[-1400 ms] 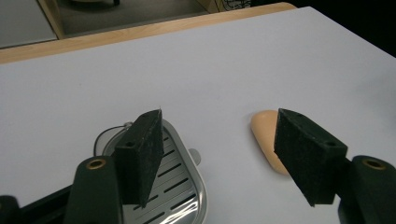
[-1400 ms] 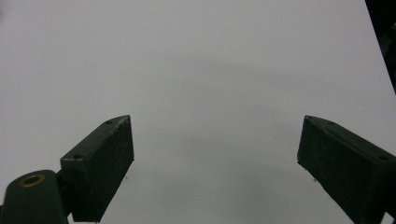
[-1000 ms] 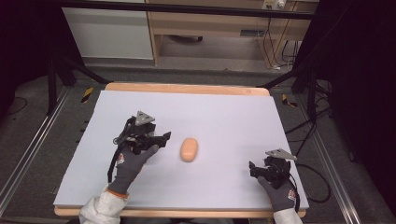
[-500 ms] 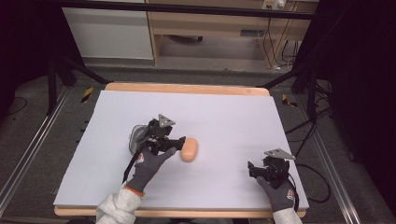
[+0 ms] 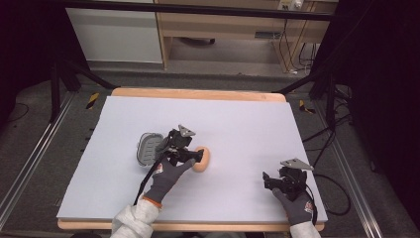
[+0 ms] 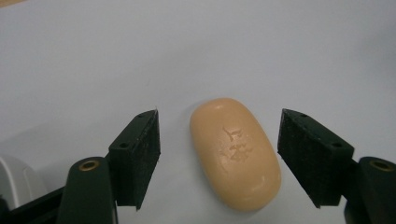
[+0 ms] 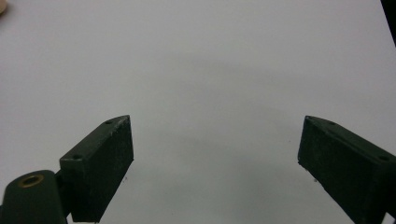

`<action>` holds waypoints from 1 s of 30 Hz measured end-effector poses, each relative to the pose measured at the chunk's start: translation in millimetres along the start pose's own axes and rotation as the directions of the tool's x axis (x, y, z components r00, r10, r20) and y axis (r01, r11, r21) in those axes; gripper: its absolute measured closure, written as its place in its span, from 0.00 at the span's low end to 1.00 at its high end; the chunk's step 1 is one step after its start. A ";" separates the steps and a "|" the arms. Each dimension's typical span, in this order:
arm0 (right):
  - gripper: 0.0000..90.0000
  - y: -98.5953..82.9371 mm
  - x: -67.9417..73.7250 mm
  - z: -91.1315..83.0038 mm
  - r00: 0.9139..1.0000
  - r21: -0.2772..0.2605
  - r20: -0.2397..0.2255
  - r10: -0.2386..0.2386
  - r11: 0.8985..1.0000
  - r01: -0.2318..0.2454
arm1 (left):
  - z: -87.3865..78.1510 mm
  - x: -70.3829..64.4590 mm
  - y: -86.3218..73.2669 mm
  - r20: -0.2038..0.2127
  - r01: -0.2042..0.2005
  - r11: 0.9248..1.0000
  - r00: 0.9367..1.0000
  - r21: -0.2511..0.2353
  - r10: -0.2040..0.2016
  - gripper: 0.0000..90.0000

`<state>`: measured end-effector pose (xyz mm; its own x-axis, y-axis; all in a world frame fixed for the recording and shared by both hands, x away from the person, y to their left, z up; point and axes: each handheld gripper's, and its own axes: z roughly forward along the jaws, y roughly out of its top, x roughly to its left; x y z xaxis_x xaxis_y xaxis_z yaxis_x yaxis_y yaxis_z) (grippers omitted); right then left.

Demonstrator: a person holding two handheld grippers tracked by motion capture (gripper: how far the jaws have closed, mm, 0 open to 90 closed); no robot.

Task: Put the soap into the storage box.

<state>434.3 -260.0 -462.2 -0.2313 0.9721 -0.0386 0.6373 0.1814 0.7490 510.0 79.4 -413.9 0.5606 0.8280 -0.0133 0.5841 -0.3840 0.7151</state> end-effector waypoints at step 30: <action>0.12 2.0 3.3 5.2 1.000 0.030 -0.016 -0.015 0.999 0.015 | 43.3 -14.8 -6.8 0.007 0.023 0.994 1.000 0.109 -0.024 0.26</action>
<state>438.6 -255.7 -464.3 -0.2528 0.9667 -0.0389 0.6555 0.2007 0.7280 523.2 52.0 -448.8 0.5503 0.8342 -0.0352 0.6575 -0.4070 0.6341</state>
